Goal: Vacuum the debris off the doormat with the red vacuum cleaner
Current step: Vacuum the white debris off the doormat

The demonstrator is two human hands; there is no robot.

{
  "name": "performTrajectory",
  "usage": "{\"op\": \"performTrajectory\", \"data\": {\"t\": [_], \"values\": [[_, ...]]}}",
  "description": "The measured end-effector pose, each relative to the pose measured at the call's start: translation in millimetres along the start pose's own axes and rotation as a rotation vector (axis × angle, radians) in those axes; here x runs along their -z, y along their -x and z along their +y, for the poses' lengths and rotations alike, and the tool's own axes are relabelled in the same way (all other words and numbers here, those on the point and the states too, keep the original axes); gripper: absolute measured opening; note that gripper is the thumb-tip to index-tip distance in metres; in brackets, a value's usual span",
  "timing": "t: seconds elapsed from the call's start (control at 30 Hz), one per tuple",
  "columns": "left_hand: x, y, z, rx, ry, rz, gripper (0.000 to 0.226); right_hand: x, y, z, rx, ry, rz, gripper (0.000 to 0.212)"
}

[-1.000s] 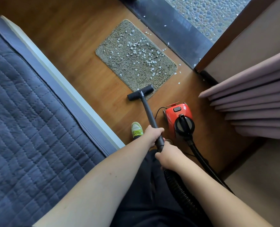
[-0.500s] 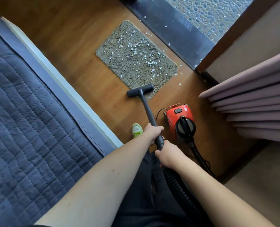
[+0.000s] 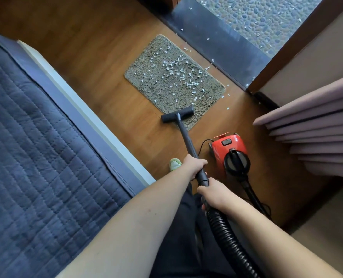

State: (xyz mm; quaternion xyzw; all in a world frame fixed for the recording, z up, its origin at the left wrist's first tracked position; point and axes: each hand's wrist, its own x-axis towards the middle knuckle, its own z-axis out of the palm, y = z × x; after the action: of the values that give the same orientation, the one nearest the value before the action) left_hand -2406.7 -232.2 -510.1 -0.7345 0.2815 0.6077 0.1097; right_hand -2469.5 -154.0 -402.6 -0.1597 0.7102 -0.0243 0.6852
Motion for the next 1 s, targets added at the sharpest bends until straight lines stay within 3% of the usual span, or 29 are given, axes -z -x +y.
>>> {"op": "performTrajectory", "data": {"t": [0.13, 0.23, 0.3, 0.4, 0.6, 0.8, 1.0], "values": [[1, -11, 7, -0.055, -0.141, 0.076, 0.060, 6, 0, -3, 0.007, -0.199, -0.034, 0.019], [0, -14, 15, -0.038, -0.055, 0.033, 0.060, 11, -3, -13, 0.048, -0.033, 0.015, 0.021], [4, -11, 16, -0.019, 0.064, -0.028, 0.058, 10, -2, -22, 0.054, 0.180, 0.070, 0.031], [13, -9, 17, -0.021, 0.186, -0.079, 0.049, 3, -1, -35, -0.011, 0.309, 0.093, 0.049], [31, -12, 28, -0.053, 0.262, -0.066, 0.070, -1, -1, -50, 0.032, 0.346, 0.113, 0.056], [57, -31, 46, -0.087, 0.273, -0.055, 0.045, -5, -21, -79, 0.118, 0.430, 0.131, 0.052], [100, -73, 52, -0.053, 0.245, -0.037, 0.056, -33, -53, -116, 0.087, 0.358, 0.083, 0.052]]}}
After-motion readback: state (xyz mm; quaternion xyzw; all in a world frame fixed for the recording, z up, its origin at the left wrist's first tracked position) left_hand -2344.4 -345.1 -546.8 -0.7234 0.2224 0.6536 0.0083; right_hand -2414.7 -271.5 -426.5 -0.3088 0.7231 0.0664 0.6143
